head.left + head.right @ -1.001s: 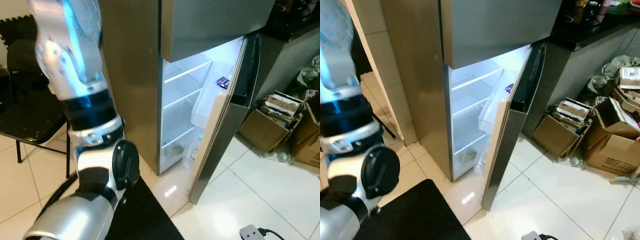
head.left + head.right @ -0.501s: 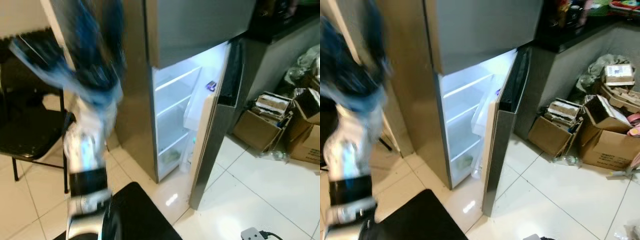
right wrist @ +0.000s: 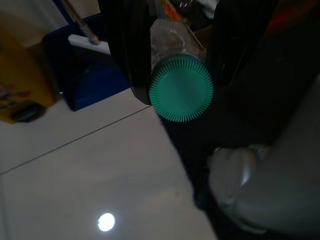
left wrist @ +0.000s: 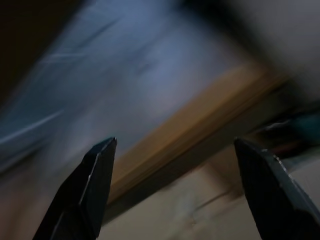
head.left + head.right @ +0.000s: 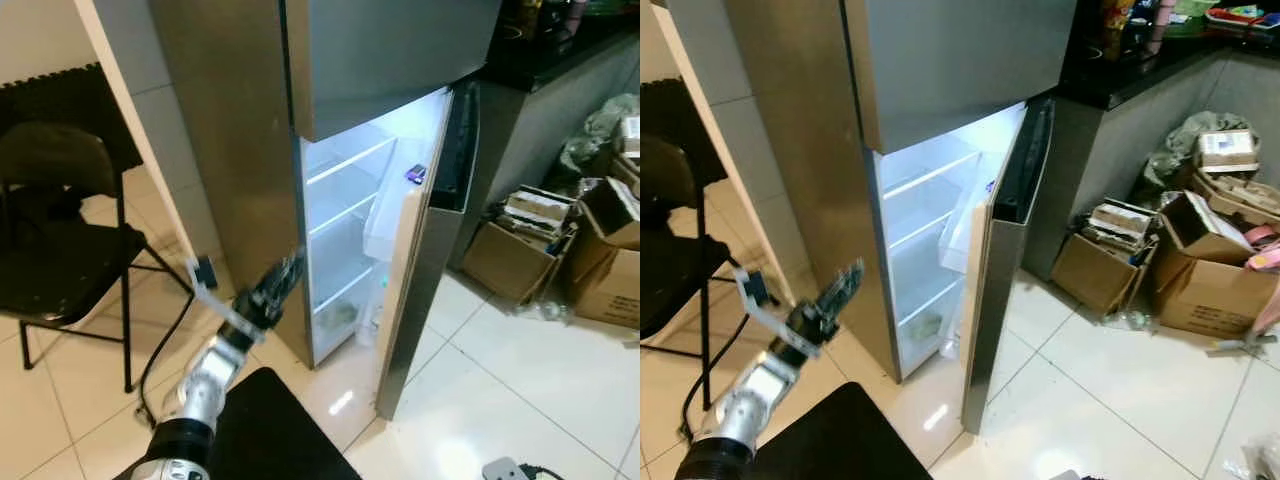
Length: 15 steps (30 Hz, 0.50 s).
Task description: Restocking fridge
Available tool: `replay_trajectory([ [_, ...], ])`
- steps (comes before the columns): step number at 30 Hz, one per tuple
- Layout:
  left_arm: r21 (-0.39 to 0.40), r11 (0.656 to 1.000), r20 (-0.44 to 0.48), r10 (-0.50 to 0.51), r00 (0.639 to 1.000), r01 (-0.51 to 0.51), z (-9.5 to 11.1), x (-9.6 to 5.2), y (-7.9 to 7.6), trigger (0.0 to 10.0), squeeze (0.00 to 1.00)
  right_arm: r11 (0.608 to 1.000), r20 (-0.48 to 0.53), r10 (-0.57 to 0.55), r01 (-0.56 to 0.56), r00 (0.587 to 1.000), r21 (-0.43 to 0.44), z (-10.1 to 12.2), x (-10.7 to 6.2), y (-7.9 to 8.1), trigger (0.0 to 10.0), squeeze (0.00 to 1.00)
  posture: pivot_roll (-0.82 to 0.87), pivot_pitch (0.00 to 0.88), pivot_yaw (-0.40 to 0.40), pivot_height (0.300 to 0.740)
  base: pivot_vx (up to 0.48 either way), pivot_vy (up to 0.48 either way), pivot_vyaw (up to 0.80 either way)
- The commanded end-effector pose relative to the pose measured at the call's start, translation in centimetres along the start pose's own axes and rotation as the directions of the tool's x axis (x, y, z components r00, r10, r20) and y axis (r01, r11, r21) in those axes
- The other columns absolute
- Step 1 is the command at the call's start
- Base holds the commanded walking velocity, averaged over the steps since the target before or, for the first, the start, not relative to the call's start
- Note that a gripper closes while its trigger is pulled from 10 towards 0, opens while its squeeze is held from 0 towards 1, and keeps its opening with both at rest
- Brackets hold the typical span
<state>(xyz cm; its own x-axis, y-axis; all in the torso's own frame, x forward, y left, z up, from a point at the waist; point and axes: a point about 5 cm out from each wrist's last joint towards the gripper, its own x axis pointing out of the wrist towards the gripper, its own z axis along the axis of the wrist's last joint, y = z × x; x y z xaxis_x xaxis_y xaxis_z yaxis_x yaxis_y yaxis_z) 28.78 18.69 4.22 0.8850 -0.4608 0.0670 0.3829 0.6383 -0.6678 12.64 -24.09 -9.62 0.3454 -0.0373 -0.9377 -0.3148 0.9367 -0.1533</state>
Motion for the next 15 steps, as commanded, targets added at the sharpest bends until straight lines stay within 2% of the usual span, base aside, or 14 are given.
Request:
replay_trajectory([
  [1, 0.1, 0.99, -0.079, 0.112, 0.991, -0.104, -0.7, -1.1, 1.3, 10.0, 0.0, 0.998, 0.028, -0.058, 0.058, 0.998, 0.002, 0.6, -0.1, -1.1, 10.0, 0.0, -0.06, 0.0, -0.015, 0.74, 0.0, 0.0, 0.0],
  [2, 0.117, 0.981, -0.105, 0.166, 0.98, -0.154, -1.3, -1.7, 1.9, 10.0, 0.0, 0.996, 0.043, -0.087, 0.087, 0.995, -0.002, 1.0, -0.2, -1.6, 10.0, 0.0, -0.07, 0.0, -0.013, 0.74, 0.0, 0.0, 0.0],
  [3, 0.117, 0.981, -0.105, 0.166, 0.98, -0.154, -1.3, -1.7, 1.9, 10.0, 0.0, 0.996, 0.043, -0.087, 0.087, 0.995, -0.002, 1.0, -0.2, -1.6, 10.0, 0.0, -0.07, 0.0, -0.013, 0.74, 0.0, 0.0, 0.0],
  [6, 0.192, 0.927, -0.183, 0.357, 0.916, -0.323, -3.1, -4.3, 3.8, 10.0, 0.0, 0.982, 0.122, -0.181, 0.186, 0.976, -0.027, 3.1, -0.6, -3.5, 10.0, 0.0, -0.07, 0.0, -0.014, 0.74, 0.0, 0.0, 0.0],
  [7, 0.192, 0.927, -0.183, 0.357, 0.916, -0.323, -3.1, -4.3, 3.8, 10.0, 0.0, 0.982, 0.122, -0.181, 0.186, 0.976, -0.027, 3.1, -0.6, -3.5, 10.0, 0.0, -0.07, 0.0, -0.014, 0.74, 0.0, 0.0, 0.0],
  [9, 0.214, 0.9, -0.212, 0.422, 0.881, -0.38, -3.9, -5.5, 4.5, 10.0, 0.0, 0.971, 0.176, -0.212, 0.228, 0.961, -0.075, 4.5, -0.8, -4.3, 10.0, 0.0, -0.06, 0.0, -0.017, 0.74, 0.0, 0.0, 0.0],
  [10, 0.214, 0.9, -0.212, 0.422, 0.881, -0.38, -3.9, -5.5, 4.5, 10.0, 0.0, 0.971, 0.176, -0.212, 0.228, 0.961, -0.075, 4.5, -0.8, -4.3, 10.0, 0.0, -0.06, 0.0, -0.017, 0.74, 0.0, 0.0, 0.0],
  [11, 0.228, 0.884, -0.232, 0.456, 0.859, -0.407, -4.5, -6.4, 4.8, 10.0, 0.0, 0.97, 0.23, -0.205, 0.229, 0.951, -0.082, 5.8, -0.9, -4.5, 10.0, 0.0, -0.06, 0.0, -0.016, 0.74, 0.0, 0.0, 0.0],
  [12, 0.228, 0.884, -0.232, 0.456, 0.859, -0.407, -4.5, -6.4, 4.8, 10.0, 0.0, 0.97, 0.23, -0.205, 0.229, 0.951, -0.082, 5.8, -0.9, -4.5, 10.0, 0.0, -0.06, 0.0, -0.016, 0.74, 0.0, 0.0, 0.0],
  [13, 0.265, 0.851, -0.286, 0.518, 0.806, -0.453, -5.9, -8.1, 5.3, 10.0, 0.0, 0.977, 0.348, -0.14, 0.186, 0.927, -0.102, 8.8, -1.3, -4.3, 10.0, 0.0, -0.07, 0.0, -0.015, 0.74, 0.0, 0.0, 0.0],
  [14, 0.265, 0.851, -0.286, 0.518, 0.806, -0.453, -5.9, -8.1, 5.3, 10.0, 0.0, 0.977, 0.348, -0.14, 0.186, 0.927, -0.102, 8.8, -1.3, -4.3, 10.0, 0.0, -0.07, 0.0, -0.015, 0.74, 0.0, 0.0, 0.0],
  [15, 0.288, 0.836, -0.312, 0.542, 0.78, -0.467, -6.5, -8.8, 5.4, 10.0, 0.0, 0.982, 0.394, -0.1, 0.154, 0.914, -0.108, 10.1, -1.4, -4.0, 10.0, 0.0, -0.07, 0.0, -0.015, 0.74, 0.0, 0.0, 0.0],
])
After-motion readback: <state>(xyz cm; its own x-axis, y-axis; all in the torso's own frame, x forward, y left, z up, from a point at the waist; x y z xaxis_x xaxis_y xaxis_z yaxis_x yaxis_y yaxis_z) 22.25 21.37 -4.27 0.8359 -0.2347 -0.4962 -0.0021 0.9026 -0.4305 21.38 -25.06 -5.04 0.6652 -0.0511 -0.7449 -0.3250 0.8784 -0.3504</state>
